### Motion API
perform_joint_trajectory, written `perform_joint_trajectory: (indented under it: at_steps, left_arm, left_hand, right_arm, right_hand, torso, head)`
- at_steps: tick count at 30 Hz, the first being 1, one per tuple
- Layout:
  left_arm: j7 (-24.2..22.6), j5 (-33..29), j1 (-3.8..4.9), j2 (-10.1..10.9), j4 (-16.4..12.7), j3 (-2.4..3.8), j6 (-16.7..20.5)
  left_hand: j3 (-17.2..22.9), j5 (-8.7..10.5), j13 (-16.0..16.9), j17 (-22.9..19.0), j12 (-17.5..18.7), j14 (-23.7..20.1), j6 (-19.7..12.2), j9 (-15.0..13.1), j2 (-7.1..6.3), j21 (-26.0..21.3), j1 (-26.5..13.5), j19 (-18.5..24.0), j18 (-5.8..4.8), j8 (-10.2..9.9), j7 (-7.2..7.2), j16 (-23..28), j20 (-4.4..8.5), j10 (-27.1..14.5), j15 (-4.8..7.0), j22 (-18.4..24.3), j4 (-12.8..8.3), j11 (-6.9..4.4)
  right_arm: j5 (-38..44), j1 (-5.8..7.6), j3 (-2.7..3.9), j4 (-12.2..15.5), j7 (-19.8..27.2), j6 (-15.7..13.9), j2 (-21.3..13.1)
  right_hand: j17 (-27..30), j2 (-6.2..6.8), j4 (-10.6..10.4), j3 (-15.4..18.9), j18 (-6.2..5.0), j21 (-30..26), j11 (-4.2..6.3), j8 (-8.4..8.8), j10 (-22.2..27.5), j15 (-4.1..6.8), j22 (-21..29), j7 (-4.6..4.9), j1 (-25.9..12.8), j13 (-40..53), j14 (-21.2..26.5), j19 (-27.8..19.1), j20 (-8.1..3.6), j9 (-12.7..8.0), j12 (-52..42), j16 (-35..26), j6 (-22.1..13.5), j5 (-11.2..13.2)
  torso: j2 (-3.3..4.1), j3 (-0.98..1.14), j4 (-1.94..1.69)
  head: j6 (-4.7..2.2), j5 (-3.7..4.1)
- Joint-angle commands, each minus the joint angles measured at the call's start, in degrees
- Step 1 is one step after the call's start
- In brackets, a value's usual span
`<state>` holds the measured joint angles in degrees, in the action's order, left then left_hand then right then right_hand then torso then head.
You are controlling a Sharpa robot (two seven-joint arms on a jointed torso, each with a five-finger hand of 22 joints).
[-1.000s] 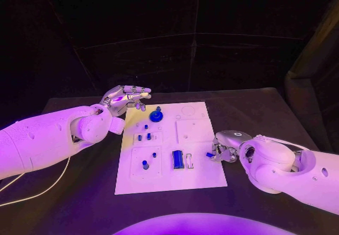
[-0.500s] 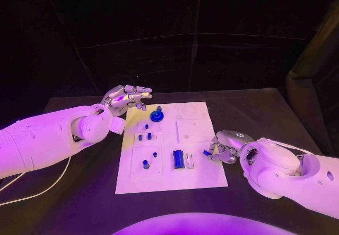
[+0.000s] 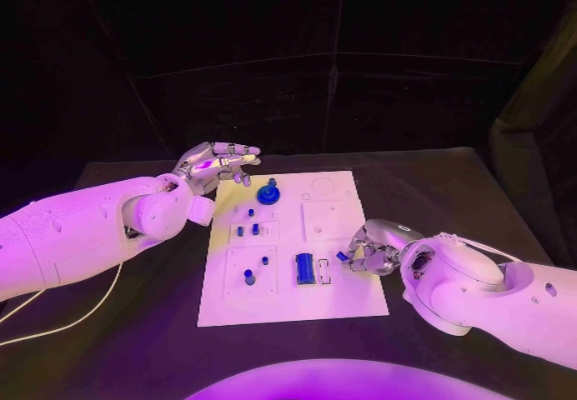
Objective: Assemble the parts on the task board
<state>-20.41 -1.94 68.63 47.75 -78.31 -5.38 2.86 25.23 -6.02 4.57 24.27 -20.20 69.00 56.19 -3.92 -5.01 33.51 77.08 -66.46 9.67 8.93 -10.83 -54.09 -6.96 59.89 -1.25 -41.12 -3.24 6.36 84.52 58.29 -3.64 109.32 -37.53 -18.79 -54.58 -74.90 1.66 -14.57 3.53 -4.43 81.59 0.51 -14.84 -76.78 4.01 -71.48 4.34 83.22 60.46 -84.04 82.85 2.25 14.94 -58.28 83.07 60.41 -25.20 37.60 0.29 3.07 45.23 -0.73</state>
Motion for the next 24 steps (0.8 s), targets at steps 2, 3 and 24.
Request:
perform_joint_trajectory:
  at_steps: [2, 3, 24]
  left_arm:
    - [-0.2, -0.1, 0.08, 0.0, -0.2, 0.04, -0.6]
    - [-0.2, -0.1, 0.08, 0.0, -0.2, 0.04, -0.6]
    - [-0.1, -0.1, 0.1, 0.0, -0.2, 0.04, -0.7]
  left_hand:
    - [-0.1, -0.37, 0.0, -0.1, -0.2, -0.5, -0.3, -0.1, 0.38, -0.2, -0.4, 0.4, 0.77, 0.4, -0.06, -0.2, 0.07, -0.4, -0.04, 0.1, -0.3, 0.03]
    - [-0.1, -0.37, 0.0, -0.1, -0.2, -0.5, -0.3, -0.1, 0.38, -0.2, -0.4, 0.4, 0.77, 0.4, -0.06, -0.2, 0.07, -0.4, -0.04, 0.1, -0.3, 0.03]
    - [-0.1, -0.38, 0.0, -0.1, -0.2, -0.5, -0.3, -0.1, 0.38, -0.2, -0.3, 0.4, 0.78, 0.4, -0.05, -0.3, 0.07, -0.4, -0.04, 0.1, -0.4, 0.03]
  right_arm:
    - [-7.7, 0.06, -0.01, -0.2, 1.0, -2.4, 1.0]
    - [-8.3, 0.06, -0.01, -0.3, 1.1, -2.4, 1.2]
    - [-12.9, 0.06, -0.02, -2.2, 0.6, -0.9, 4.2]
  right_hand:
    - [-2.2, 0.13, -0.4, -0.2, 0.82, 0.2, -0.06, 0.27, -0.5, 0.33, -0.2, -0.07, -0.5, 0.2, -3.6, 0.2, -0.34, 0.1, -0.3, 0.4, 0.6, -0.5]
    - [-2.2, 0.14, -0.4, -0.2, 0.83, 0.2, -0.06, 0.28, -0.5, 0.33, -0.3, -0.08, -0.5, 0.2, -3.6, 0.2, -0.35, 0.1, -0.3, 0.4, 0.6, -0.5]
    - [-2.2, 0.84, -1.9, -0.5, 0.86, 0.2, -0.03, 0.82, -0.9, 0.4, -0.4, -0.13, -3.0, 0.6, -3.6, 0.3, -0.45, 0.5, -0.6, 0.4, 1.3, -4.0]
  torso:
    - [0.03, 0.1, 0.08]
    - [0.03, 0.1, 0.08]
    - [0.0, 0.05, 0.07]
  head:
    - [0.13, -0.18]
    - [0.13, -0.18]
    - [0.36, -0.38]
